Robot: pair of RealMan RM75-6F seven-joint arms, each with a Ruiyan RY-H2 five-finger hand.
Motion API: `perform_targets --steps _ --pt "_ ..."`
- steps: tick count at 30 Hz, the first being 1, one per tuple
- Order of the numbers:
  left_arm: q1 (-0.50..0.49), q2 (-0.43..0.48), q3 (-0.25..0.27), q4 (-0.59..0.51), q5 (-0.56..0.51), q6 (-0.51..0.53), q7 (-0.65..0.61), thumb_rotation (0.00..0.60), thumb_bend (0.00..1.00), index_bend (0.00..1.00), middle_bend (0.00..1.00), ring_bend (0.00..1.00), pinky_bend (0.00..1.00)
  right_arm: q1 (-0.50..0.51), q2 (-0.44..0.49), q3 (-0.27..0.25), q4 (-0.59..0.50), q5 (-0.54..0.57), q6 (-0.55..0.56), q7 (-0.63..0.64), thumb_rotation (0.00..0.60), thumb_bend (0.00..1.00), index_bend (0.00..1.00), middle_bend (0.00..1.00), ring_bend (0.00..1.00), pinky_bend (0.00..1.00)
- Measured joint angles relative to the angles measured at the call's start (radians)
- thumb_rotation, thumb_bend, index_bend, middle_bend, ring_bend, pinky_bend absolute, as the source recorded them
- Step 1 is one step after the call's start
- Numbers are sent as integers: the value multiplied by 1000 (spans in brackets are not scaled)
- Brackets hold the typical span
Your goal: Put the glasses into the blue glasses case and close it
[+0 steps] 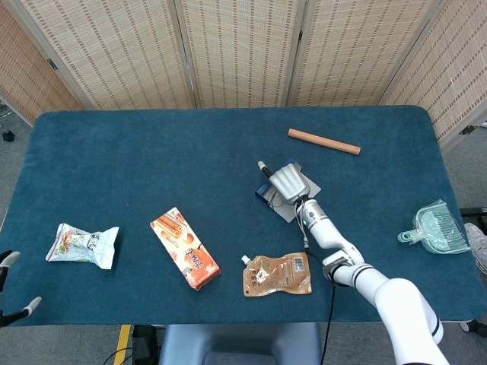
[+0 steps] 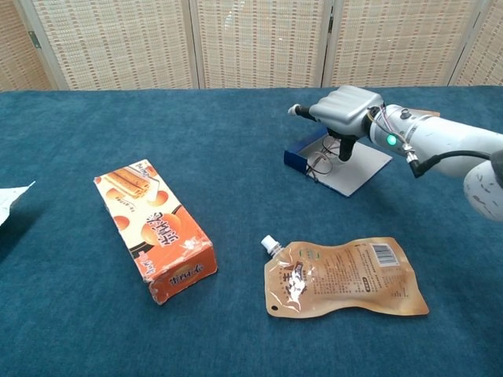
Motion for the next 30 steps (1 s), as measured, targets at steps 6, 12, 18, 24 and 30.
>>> perform_targets --steps 6,12,18,24,30 --pt "4 0 1 7 -6 0 -5 600 187 175 146 97 264 32 -49 25 81 21 -21 -6 600 191 0 956 1000 1000" --pt "7 -2 2 15 -10 -2 -12 600 187 174 146 97 264 36 -56 27 95 21 -22 13 600 192 0 955 1000 1000" --pt "7 -5 3 21 -7 -4 -18 600 187 174 146 97 264 7 10 -8 -24 -23 30 45 600 193 0 954 1000 1000" --pt "10 -4 3 24 -5 2 -23 600 187 175 146 97 264 -22 100 -30 -198 -50 74 31 600 194 0 954 1000 1000" --pt "15 -6 5 32 -7 3 -32 600 187 175 147 97 264 -38 172 -34 -344 -47 87 -46 600 195 0 953 1000 1000"
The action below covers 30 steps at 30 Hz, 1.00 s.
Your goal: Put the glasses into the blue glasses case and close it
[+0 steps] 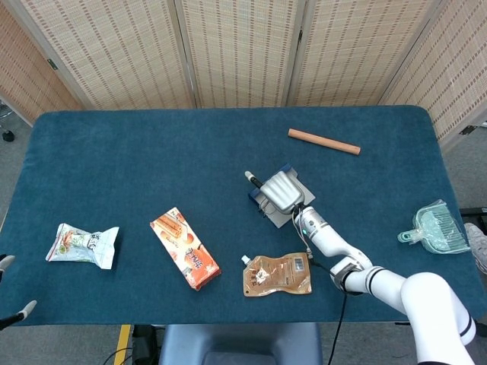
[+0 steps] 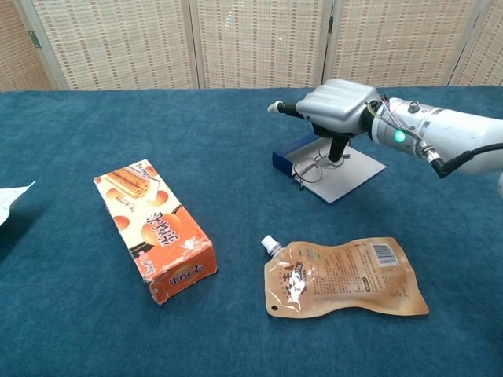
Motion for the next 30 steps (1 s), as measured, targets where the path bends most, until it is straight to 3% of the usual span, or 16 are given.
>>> perform_targets --steps 8,18,30 --pt "0 -2 0 4 6 3 -6 600 187 175 146 97 264 15 -39 24 -50 28 7 -81 600 195 0 953 1000 1000" --pt "7 -6 2 19 -1 0 -23 600 187 174 147 97 264 62 -138 53 23 74 -25 -158 600 194 0 953 1000 1000" --pt "6 -5 -1 20 4 3 -27 600 187 175 146 97 264 43 -149 35 72 91 -33 -174 600 194 0 953 1000 1000"
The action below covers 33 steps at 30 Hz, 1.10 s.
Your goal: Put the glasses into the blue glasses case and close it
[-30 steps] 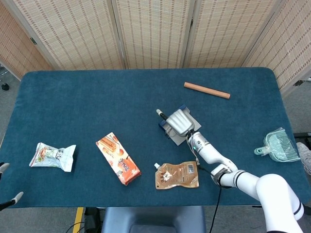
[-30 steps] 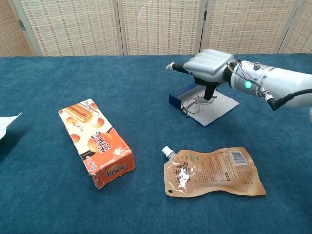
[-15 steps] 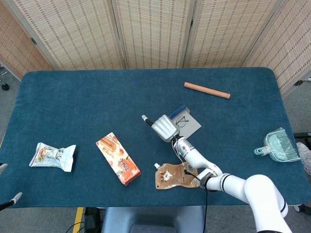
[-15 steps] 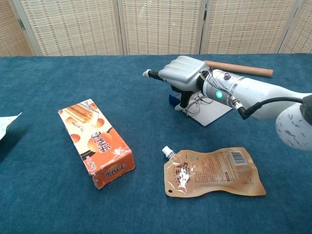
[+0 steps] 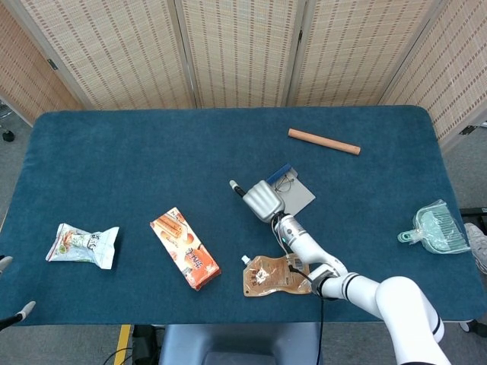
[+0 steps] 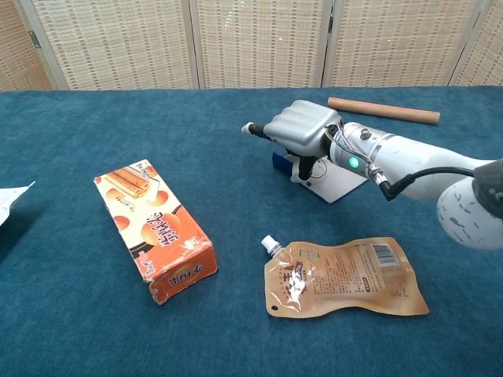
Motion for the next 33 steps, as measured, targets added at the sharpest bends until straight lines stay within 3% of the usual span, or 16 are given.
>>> perform_targets --steps 13,22,33 --pt "-1 3 -1 -9 0 -1 12 600 187 174 146 97 264 -22 32 0 3 -9 30 59 600 194 0 953 1000 1000" --pt "-5 -1 0 -9 3 -8 17 600 187 175 147 97 264 -72 130 -35 -39 -46 56 121 600 194 0 953 1000 1000" --pt "-9 5 0 -24 4 -10 32 600 187 175 146 97 264 -60 69 -33 73 -27 2 129 600 193 0 953 1000 1000"
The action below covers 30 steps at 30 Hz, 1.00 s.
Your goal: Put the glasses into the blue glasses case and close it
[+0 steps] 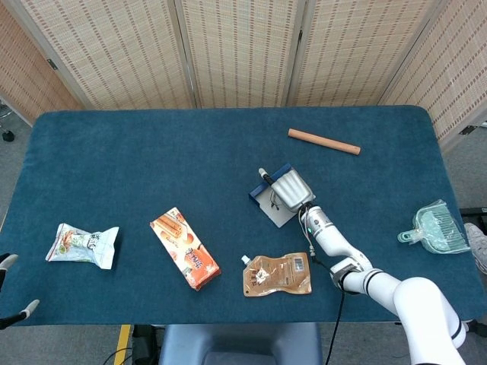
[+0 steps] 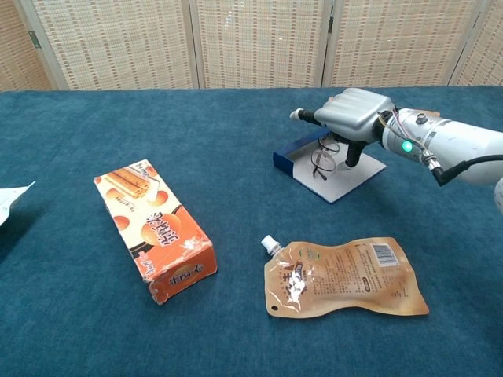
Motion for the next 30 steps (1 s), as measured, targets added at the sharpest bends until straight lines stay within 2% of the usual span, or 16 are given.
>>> perform_targets --steps 7,24,30 --pt "3 -2 0 5 -5 1 -3 600 187 175 146 96 264 39 -59 9 68 -8 -20 2 600 194 0 953 1000 1000" --pt "17 -2 4 17 -14 7 -20 600 187 175 146 97 264 123 -168 75 223 31 -62 -38 600 194 0 953 1000 1000" --pt "19 -3 3 25 -17 6 -29 600 187 174 146 97 264 100 -140 63 175 11 -19 6 600 194 0 953 1000 1000"
